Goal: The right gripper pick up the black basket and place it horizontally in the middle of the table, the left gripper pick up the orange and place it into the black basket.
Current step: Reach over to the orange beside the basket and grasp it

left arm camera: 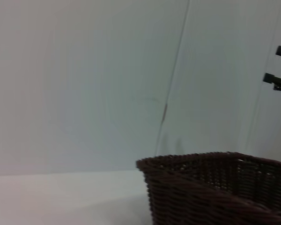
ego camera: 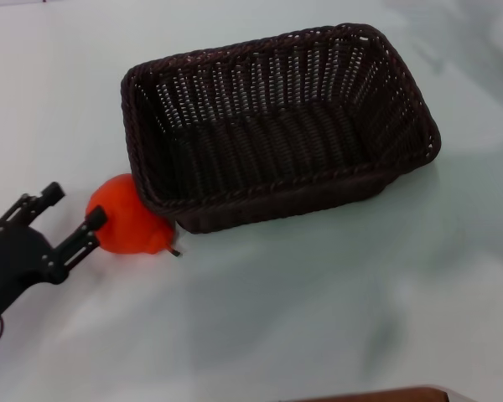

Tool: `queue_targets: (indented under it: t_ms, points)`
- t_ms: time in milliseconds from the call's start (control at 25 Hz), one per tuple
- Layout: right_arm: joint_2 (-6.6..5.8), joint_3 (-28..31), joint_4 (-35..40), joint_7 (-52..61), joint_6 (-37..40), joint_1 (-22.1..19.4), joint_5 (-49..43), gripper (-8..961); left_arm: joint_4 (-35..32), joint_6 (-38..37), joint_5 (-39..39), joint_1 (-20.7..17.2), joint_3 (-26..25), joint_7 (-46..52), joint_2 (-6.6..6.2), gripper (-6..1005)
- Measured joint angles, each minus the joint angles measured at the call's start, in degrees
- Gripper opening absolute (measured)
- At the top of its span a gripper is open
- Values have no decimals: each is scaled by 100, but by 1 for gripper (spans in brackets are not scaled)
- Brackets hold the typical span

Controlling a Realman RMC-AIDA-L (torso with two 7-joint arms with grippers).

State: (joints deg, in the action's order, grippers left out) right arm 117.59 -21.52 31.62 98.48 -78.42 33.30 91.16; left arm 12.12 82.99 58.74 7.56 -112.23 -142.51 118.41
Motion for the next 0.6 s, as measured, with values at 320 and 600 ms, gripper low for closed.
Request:
queue_targets:
  t_ms: [320, 600]
  points:
    - [9, 53, -46, -6, 9, -86, 11, 924, -10, -340, 328, 205, 6, 37, 71, 750]
    - [9, 70, -85, -12, 63, -104, 16, 925, 34, -603, 558, 308, 57, 47, 89, 665]
